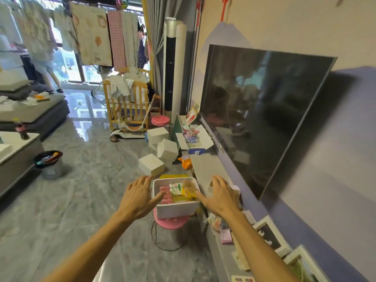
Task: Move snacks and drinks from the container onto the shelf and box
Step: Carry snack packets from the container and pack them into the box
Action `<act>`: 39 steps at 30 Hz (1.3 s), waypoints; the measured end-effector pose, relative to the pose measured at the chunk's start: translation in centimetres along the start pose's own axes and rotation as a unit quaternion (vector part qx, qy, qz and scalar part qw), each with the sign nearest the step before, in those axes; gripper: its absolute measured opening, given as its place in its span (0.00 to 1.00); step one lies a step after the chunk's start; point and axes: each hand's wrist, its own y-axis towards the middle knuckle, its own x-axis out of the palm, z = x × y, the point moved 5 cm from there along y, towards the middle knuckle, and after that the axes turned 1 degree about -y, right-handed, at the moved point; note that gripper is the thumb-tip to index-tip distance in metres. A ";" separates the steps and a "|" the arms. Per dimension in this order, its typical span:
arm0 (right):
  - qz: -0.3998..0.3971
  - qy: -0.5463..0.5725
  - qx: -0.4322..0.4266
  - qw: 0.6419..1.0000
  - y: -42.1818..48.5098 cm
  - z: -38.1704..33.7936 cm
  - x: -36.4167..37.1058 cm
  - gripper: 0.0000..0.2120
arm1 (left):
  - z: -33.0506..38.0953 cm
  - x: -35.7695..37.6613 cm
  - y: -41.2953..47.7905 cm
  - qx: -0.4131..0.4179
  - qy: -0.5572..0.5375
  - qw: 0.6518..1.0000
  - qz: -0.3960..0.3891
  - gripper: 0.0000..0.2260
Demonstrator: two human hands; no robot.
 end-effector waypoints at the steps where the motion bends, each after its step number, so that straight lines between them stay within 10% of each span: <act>1: -0.003 0.004 -0.001 1.000 1.6 0.2 0.6 0.43 | -0.2 0.6 1.4 0.001 0.001 1.000 -0.005 0.39; 34: -0.162 0.043 0.161 0.973 42.7 14.4 36.6 0.40 | -7.8 40.5 51.9 0.051 0.040 0.951 -0.302 0.42; 39: -0.228 0.026 0.160 0.960 44.4 17.1 46.8 0.55 | -10.8 51.3 53.3 -0.008 0.007 0.932 -0.364 0.49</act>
